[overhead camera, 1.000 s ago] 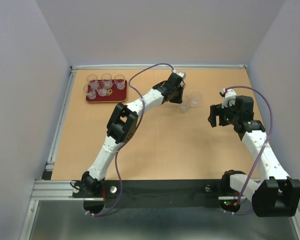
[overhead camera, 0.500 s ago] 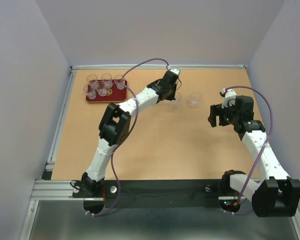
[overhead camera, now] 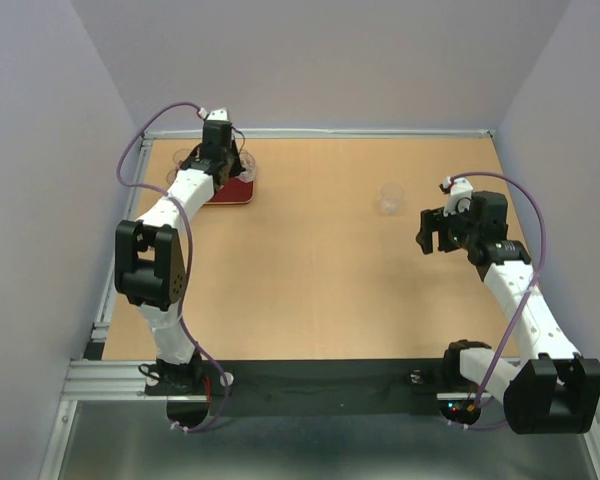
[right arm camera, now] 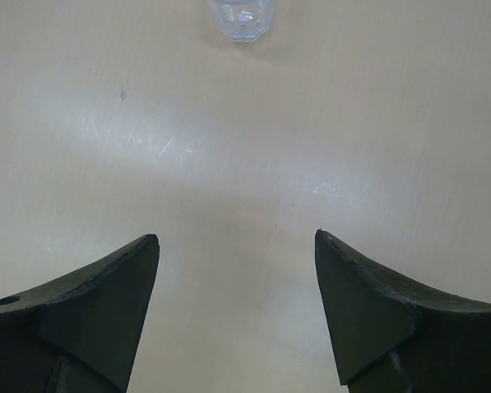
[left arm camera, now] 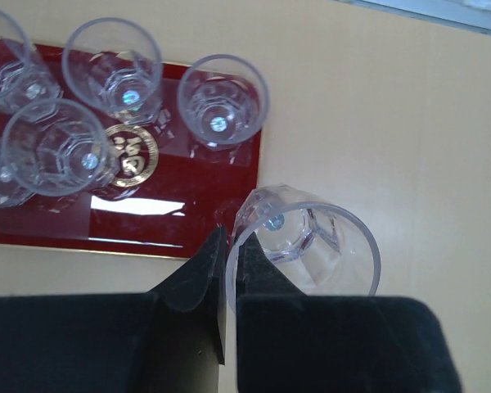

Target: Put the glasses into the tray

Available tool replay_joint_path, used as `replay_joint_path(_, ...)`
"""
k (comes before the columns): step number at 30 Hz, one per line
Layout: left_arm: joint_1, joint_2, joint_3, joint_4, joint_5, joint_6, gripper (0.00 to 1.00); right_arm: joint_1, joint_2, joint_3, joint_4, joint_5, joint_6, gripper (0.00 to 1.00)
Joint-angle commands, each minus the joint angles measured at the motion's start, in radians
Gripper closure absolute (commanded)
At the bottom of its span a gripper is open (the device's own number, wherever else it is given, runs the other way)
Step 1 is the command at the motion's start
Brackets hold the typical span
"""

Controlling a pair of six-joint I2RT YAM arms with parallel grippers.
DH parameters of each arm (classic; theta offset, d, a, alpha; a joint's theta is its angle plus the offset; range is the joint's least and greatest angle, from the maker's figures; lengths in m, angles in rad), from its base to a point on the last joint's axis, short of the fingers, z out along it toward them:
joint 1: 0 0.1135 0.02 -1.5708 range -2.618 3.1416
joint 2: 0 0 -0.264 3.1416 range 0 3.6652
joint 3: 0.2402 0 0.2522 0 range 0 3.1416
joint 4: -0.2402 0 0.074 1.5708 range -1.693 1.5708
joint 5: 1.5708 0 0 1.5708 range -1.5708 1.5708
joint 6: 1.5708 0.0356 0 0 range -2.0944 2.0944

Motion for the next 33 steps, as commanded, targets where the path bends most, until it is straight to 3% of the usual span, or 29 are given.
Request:
replay_joint_path(1, 0.038, -0.038, -0.048, 0.052, 0.012, 0.000, 1.00, -0.008, -0.022, -0.013, 0.049, 0.001, -0.002, 0.18)
replay_joint_path(16, 0.102, 0.112, 0.068, 0.020, -0.083, 0.076, 1.00, -0.008, -0.011, -0.013, 0.049, 0.008, -0.005, 0.18)
replay_joint_path(33, 0.130, 0.246, 0.212, -0.017, -0.130, 0.067, 1.00, -0.009, -0.008, -0.013, 0.051, 0.019, -0.006, 0.18)
